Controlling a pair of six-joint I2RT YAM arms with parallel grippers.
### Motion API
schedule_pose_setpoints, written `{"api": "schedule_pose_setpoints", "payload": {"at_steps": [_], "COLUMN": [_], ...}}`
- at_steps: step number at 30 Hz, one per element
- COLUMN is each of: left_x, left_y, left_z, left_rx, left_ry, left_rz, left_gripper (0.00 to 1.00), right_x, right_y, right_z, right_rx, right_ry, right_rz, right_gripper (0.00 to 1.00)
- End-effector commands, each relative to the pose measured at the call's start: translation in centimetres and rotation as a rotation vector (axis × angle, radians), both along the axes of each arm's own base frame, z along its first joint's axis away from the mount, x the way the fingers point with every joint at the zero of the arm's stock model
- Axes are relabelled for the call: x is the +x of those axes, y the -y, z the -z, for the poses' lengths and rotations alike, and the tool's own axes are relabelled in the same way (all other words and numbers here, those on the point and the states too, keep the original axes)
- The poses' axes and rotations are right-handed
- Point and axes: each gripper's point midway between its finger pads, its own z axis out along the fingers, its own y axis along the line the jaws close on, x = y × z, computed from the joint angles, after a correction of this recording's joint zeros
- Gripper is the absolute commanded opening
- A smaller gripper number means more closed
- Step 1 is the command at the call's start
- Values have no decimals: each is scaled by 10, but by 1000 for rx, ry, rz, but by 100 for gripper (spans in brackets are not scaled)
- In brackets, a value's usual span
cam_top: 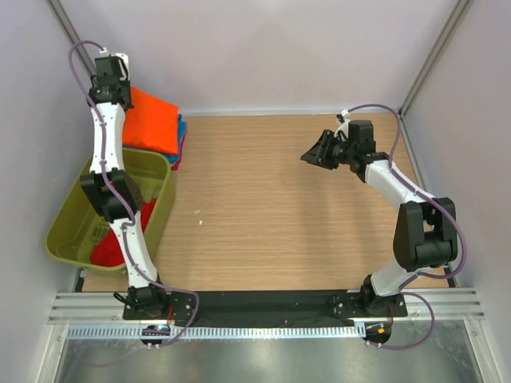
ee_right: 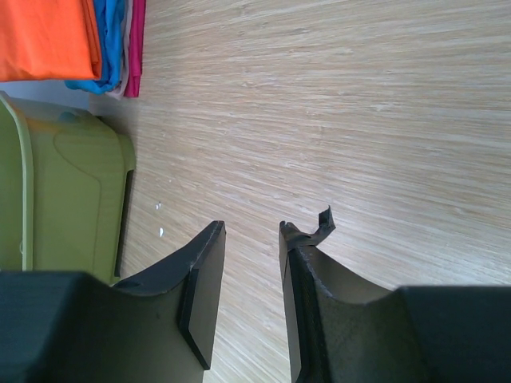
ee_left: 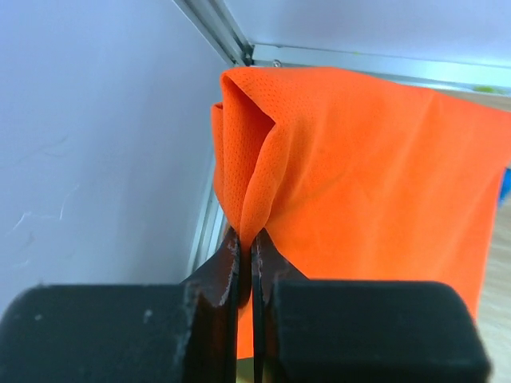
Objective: Fold and stack the t-shirts
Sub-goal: Neatly place the folded tshirt to the corner
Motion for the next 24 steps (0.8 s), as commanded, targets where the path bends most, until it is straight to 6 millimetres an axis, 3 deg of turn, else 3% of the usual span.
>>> {"api": "schedule_pose_setpoints", "payload": {"at_steps": [1,2,3,4,5,7,10,11,13,14,15,18,21,24], "left_x": [38,40,43,51,53,52,49,44,43,39,38,31,18,-7], "left_y": [-15,-27,-35,-38,-42,-49,-42,-39,-19,-12,1,37,69,94], "left_z": [17,14,22,35,38,38,31,17,17,1,5,-12,-9,-10], "left_rx": [24,37,17,15,27,46,-7,-16,-62,-68,-74,-92,-144,-225], "left_ry": [74,93,99,99,99,107,140,162,156,179,164,165,113,52], "left_rz": [17,-25,-52,-55,-65,-138,-161,-157,-104,-83,-60,27,83,79], "left_gripper": [0,5,17,47,55,60,63,63,64,64,64,64,63,61], "right_x": [9,10,10,12,13,15,16,16,16,17,17,15,14,13], "right_y": [0,0,0,1,3,4,5,5,6,8,8,7,7,7], "right_z": [-26,-25,-23,-22,-20,-15,-12,-11,-13,-14,-15,-16,-18,-18], "right_rx": [15,14,13,12,5,1,-4,-10,-13,-17,-18,-16,-12,-5], "right_ry": [70,73,67,68,65,54,42,42,46,51,54,50,57,62], "right_rz": [-5,-4,-3,2,9,13,12,10,12,16,18,16,13,20], "right_gripper": [41,41,41,41,41,41,41,41,41,41,42,42,42,42]}}
